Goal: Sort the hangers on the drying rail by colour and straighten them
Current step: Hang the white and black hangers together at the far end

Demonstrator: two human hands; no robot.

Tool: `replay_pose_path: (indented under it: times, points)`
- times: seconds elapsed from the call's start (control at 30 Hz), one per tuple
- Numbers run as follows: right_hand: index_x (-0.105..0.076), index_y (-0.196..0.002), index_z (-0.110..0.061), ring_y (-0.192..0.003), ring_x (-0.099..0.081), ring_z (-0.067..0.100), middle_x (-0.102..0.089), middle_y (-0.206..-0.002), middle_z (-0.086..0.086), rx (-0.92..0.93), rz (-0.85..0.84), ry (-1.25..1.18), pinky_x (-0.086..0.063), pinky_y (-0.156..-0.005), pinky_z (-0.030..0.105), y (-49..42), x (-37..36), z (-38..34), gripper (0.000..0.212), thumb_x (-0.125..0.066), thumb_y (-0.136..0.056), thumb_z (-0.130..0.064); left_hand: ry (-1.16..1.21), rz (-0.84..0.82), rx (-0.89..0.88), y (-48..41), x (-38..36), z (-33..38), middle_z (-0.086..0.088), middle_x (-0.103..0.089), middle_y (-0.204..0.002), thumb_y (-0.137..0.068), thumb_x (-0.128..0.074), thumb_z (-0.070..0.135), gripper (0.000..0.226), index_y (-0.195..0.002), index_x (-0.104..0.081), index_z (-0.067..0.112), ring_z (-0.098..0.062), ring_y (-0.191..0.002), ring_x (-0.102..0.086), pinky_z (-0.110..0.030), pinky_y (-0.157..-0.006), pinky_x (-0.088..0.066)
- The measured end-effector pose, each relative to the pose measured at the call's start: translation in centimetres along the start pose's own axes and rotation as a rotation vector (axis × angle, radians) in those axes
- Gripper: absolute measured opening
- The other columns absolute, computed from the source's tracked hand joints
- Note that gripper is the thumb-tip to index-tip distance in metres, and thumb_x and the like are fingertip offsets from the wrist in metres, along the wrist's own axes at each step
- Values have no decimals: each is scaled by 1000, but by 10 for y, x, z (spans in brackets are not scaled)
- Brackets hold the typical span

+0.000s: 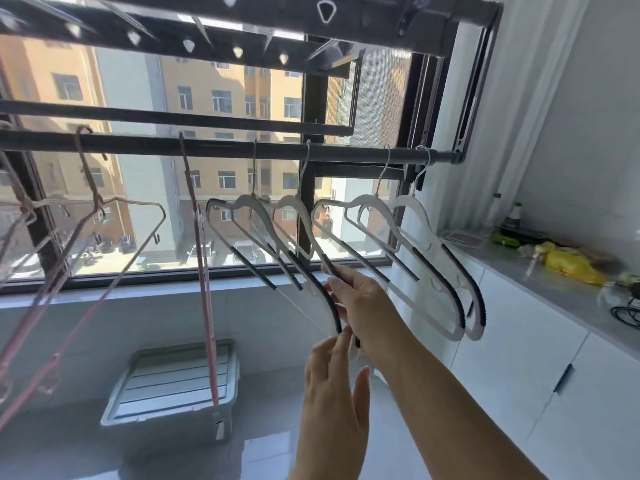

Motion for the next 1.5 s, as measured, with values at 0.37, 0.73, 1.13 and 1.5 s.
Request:
replay_pose_path:
  times: [0.37,0.73,1.13,1.5]
  points:
    - [-58,-78,-24,-69,-53,9,-52,-75,-1,-21,136,-90,-51,-89,33,2,30,-4,24,-45,-95,-14,-25,-115,-49,5,-17,14,3,-56,-110,-83,-44,33,53,-135,-38,23,-1,-98,-47,-9,-93,-31]
    - [-59,-83,-23,-70,-51,10,-48,-70,-1,25,123,-15,-54,-88,34,2,41,-3,22,-44,-95,-14,-36,-130,-85,8,-23,23,14,-46,-105,-79,-45,36,51,-128,-42,25,4,-91,-44,-8,-88,-34]
    - [-42,-134,-17,-128,-36,12,-43,-135,0,624,222,857,-17,-100,8,21,6,-60,44,-50,-91,-20,-16,150,128,-29,29,2,2,-34,-129,-73,-68,36,75,-133,-24,24,-7,-120,-31,-31,-103,-27]
    - [-54,-119,-9,-60,-54,9,-55,-74,-1,52,-88,194,-52,-59,16,-17,-25,-24,27,-41,-96,-16,-12,-94,165,-31,20,-7,12,-44,-136,-86,-55,33,58,-137,-30,26,3,-119,-40,-3,-96,-20]
Point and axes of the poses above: each hand's wrist, its own y-axis away from the middle knuckle, its own x-axis out of the back of the hand, z = x × y, the point moved 5 cm from there along -y, towards the middle knuckle
